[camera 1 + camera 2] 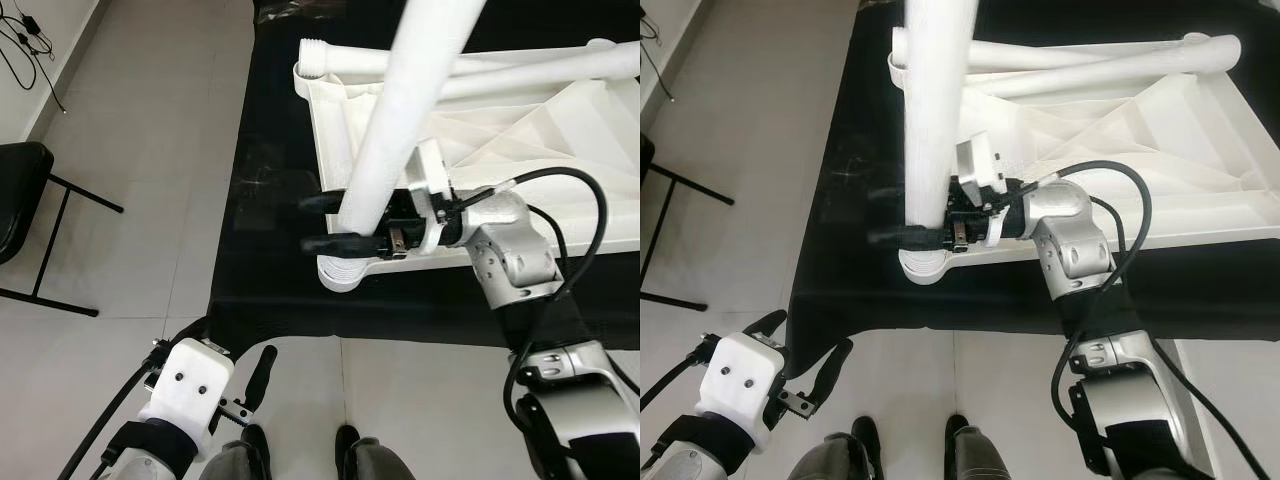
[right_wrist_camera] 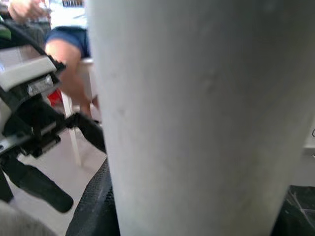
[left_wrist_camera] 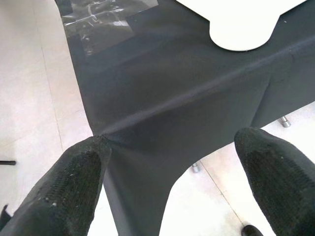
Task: Building children table
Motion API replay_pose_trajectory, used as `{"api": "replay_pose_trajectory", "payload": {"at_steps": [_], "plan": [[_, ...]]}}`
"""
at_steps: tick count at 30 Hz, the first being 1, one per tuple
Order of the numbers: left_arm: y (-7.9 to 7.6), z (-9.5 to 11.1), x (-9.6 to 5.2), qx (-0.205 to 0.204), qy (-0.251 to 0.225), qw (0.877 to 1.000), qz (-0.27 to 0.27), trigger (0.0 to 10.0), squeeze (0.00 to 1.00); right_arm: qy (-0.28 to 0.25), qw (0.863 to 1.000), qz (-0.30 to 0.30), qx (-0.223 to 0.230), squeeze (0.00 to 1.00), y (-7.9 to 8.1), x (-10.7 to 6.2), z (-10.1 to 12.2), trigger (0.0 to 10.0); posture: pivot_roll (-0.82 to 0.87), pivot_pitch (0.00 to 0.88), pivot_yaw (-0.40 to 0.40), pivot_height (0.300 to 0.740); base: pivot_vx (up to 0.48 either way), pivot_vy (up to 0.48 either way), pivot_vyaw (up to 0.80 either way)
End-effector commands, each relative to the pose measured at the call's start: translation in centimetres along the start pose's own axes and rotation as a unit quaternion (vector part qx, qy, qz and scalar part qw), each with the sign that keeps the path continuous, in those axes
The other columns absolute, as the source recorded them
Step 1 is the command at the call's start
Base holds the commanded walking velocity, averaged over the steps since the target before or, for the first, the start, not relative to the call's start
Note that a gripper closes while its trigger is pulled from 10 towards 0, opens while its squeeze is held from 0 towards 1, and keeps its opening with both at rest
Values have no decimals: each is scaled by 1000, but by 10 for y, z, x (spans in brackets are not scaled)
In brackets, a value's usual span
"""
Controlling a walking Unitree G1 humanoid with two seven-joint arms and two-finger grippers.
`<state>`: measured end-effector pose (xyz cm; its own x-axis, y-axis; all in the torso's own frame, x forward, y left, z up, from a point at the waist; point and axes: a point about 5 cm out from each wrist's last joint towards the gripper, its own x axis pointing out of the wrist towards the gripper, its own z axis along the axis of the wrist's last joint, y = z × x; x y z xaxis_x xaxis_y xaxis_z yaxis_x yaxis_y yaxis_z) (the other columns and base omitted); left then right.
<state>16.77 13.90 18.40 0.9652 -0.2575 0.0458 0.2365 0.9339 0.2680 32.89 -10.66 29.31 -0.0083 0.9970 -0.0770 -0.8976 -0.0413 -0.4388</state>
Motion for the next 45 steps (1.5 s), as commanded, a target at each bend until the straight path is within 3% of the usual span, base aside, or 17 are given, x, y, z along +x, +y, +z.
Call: {"api": "replay_pose_trajectory", "payload": {"at_steps": [1, 13, 14, 16, 20, 21, 22, 23, 24, 25, 26, 27, 28, 30, 34, 42, 45], "plan": [[-1, -7, -2, 1, 22, 1000, 2, 10000, 0, 80, 994, 12, 68, 0, 15, 6, -37, 10000, 60, 412, -34, 740, 0, 0, 0], [-1, -7, -2, 0, 21, 1000, 4, 10000, 0, 80, 990, -43, 108, 0, 13, 9, -44, 10000, 56, 413, -39, 740, 0, 0, 0], [-1, -7, -2, 0, 21, 1000, 4, 10000, 0, 80, 985, -99, 119, 0, 9, 4, -47, 10000, 45, 413, -45, 740, 0, 0, 0], [-1, -7, -2, 0, 21, 1000, 4, 10000, 0, 80, 985, -99, 119, 0, 9, 4, -47, 10000, 45, 413, -45, 740, 0, 0, 0], [-1, -7, -2, 0, 22, 1000, 4, 10000, 0, 79, 972, -177, 130, 0, 10, -3, -53, 10000, 42, 412, -47, 740, 0, 0, 0], [-1, -8, -3, 0, 22, 1000, 4, 10000, 0, 70, 960, -228, 144, 0, 17, -4, -57, 10000, 36, 410, -51, 740, 0, 0, 0], [-1, -8, -3, 0, 22, 1000, 4, 10000, 0, 70, 960, -228, 144, 0, 17, -4, -57, 10000, 36, 410, -51, 740, 0, 0, 0], [-1, -8, -3, 0, 22, 1000, 4, 10000, 0, 67, 942, -297, 140, 0, 28, -2, -61, 10000, 34, 408, -53, 740, 0, 0, 0], [-1, -8, -3, 0, 22, 1000, 4, 10000, 0, 67, 942, -297, 140, 0, 28, -2, -61, 10000, 34, 408, -53, 740, 0, 0, 0], [0, -9, -2, 2, 23, 1000, 4, 10000, 0, 120, 908, -387, 105, 0, 49, 1, -68, 10000, 30, 408, -52, 740, 0, 0, 0], [0, -9, -2, 2, 23, 1000, 4, 10000, 0, 120, 908, -387, 105, 0, 49, 1, -68, 10000, 30, 408, -52, 740, 0, 0, 0], [1, -9, -2, 3, 23, 1000, 4, 10000, 0, 148, 874, -455, 90, 0, 67, 4, -68, 10000, 31, 402, -45, 740, 0, 0, 0], [1, -9, -2, 3, 23, 1000, 4, 10000, 0, 148, 874, -455, 90, 0, 67, 4, -68, 10000, 31, 402, -45, 740, 0, 0, 0], [3, -10, 0, 5, 24, 1000, 3, 10000, 0, 153, 830, -526, 101, 0, 83, 14, -65, 10000, 28, 401, -35, 740, 0, 0, 0], [4, -13, 3, 8, 25, 1000, 2, 10000, 0, 126, 821, -547, 108, 0, 66, 26, -61, 10000, 39, 372, -24, 740, 0, 0, 0], [10, -15, 7, 9, 26, 1000, 13, 10000, 0, 118, 812, -557, 127, 0, 47, 29, -67, 10000, 50, 332, -26, 740, 0, 0, 0], [20, -11, 13, 21, 7, 999, 25, 10000, 0, 108, 798, -575, 145, 0, 39, 27, -69, 10000, 54, 305, -26, 740, 0, 0, 0]]}}
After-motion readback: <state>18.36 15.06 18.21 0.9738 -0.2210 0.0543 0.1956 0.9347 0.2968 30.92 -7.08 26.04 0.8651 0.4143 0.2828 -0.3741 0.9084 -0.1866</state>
